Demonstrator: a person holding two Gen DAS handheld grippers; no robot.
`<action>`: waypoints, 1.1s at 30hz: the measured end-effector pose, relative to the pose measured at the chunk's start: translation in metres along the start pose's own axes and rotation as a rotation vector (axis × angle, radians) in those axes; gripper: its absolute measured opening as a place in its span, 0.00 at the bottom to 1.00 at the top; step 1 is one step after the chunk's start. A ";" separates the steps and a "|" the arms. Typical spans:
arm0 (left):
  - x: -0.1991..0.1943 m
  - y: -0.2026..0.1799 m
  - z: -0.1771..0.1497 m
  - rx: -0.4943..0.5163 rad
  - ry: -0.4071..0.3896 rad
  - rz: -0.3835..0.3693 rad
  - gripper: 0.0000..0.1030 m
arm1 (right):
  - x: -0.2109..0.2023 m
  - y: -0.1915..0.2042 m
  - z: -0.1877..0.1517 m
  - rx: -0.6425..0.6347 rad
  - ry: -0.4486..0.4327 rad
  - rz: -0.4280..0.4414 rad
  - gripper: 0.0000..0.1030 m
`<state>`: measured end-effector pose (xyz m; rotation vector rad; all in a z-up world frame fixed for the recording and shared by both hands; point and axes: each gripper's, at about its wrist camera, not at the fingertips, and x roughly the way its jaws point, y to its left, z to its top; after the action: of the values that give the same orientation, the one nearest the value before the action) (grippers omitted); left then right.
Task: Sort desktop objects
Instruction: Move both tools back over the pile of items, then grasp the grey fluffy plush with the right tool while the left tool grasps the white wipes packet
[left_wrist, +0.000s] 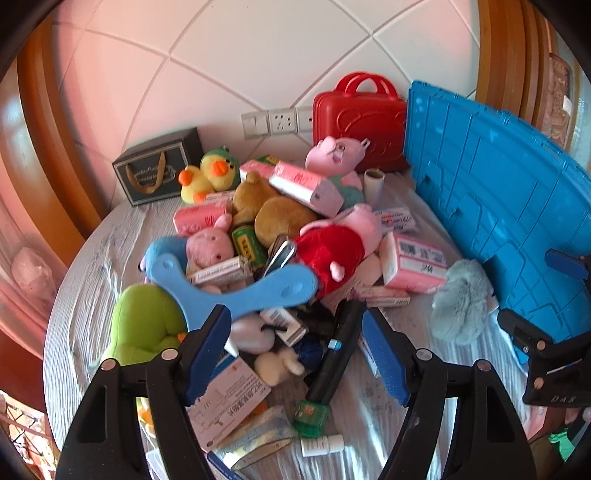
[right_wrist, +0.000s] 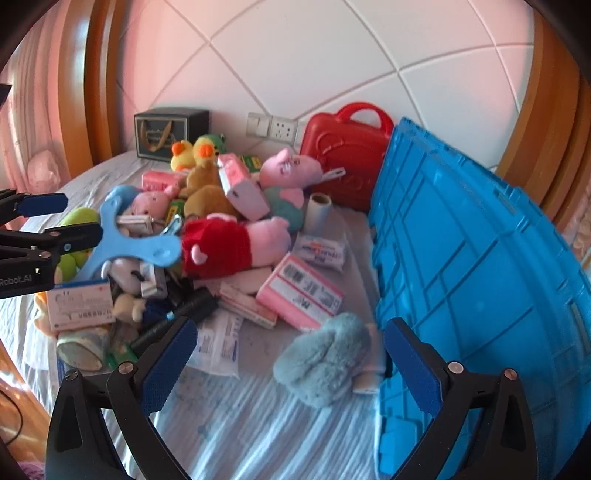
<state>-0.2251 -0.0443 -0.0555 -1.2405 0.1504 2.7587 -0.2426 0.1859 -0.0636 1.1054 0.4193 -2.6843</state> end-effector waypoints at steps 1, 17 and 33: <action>0.004 0.000 -0.005 -0.006 0.016 0.002 0.71 | 0.004 -0.001 -0.004 0.004 0.012 0.008 1.00; 0.033 -0.002 -0.052 -0.081 0.155 -0.004 0.71 | 0.055 -0.001 -0.057 0.082 0.196 0.116 1.00; 0.068 -0.031 -0.043 -0.077 0.149 -0.121 0.71 | 0.062 -0.010 -0.051 0.193 0.173 0.132 0.99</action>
<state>-0.2336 -0.0154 -0.1364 -1.4249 -0.0190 2.5917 -0.2557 0.2073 -0.1408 1.3737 0.1102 -2.5656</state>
